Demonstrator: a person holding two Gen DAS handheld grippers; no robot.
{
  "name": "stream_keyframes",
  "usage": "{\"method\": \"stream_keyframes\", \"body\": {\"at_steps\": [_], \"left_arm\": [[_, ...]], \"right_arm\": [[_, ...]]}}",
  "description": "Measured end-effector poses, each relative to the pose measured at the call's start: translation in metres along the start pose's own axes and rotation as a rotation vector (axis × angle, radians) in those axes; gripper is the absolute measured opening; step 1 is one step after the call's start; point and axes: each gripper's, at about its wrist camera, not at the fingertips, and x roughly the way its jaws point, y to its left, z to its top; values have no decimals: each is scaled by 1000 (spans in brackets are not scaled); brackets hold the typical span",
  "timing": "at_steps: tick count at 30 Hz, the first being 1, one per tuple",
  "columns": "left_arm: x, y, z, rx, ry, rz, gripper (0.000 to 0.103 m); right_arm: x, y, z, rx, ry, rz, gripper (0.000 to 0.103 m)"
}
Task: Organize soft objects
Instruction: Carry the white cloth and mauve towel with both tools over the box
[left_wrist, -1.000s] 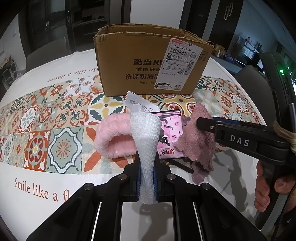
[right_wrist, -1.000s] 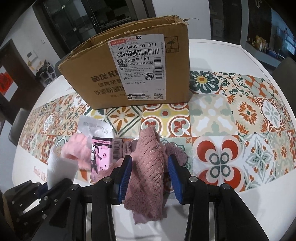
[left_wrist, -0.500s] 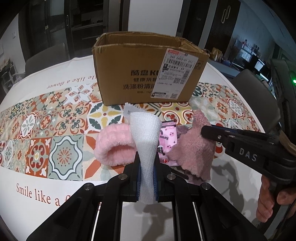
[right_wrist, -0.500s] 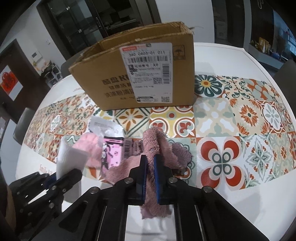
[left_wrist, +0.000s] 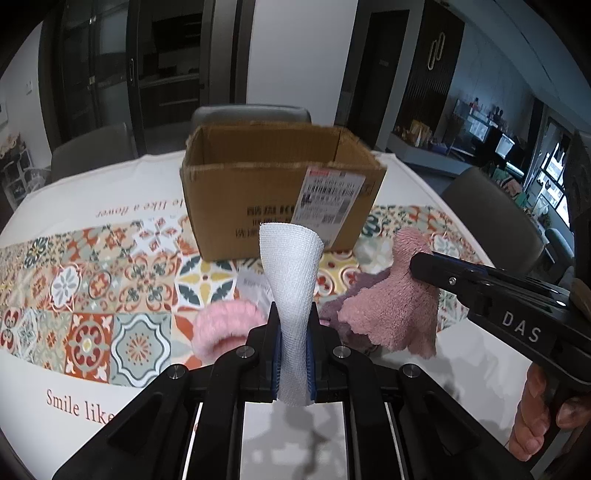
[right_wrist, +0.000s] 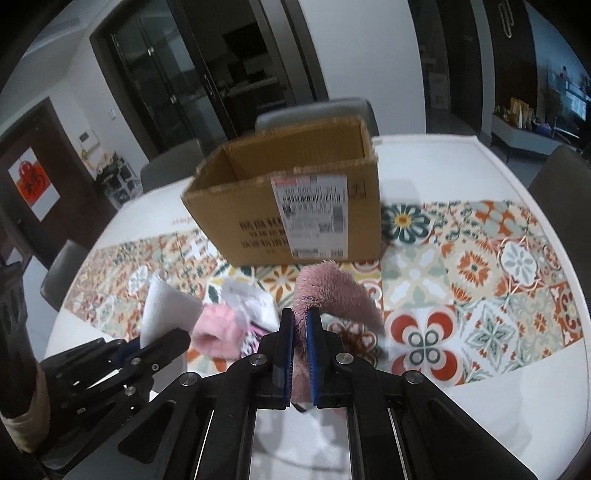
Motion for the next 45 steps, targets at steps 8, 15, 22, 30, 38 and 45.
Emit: {"method": "stream_keyframes", "body": {"at_steps": [8, 15, 22, 30, 38, 45], "left_arm": [[-21, -2, 24, -1, -56, -1, 12], [-37, 0, 46, 11, -123, 4, 12], [-53, 2, 71, 18, -204, 8, 12], [-59, 4, 100, 39, -269, 24, 12], [-52, 8, 126, 47, -306, 36, 12], [-36, 12, 145, 46, -309, 40, 12]], "right_arm": [[-33, 12, 18, -22, -110, 16, 8], [-55, 25, 36, -52, -203, 30, 8], [-73, 36, 57, -80, -297, 42, 8], [-84, 48, 81, -119, -379, 47, 8], [-83, 54, 103, -141, -427, 46, 8], [-73, 57, 121, -162, -448, 43, 8]]}}
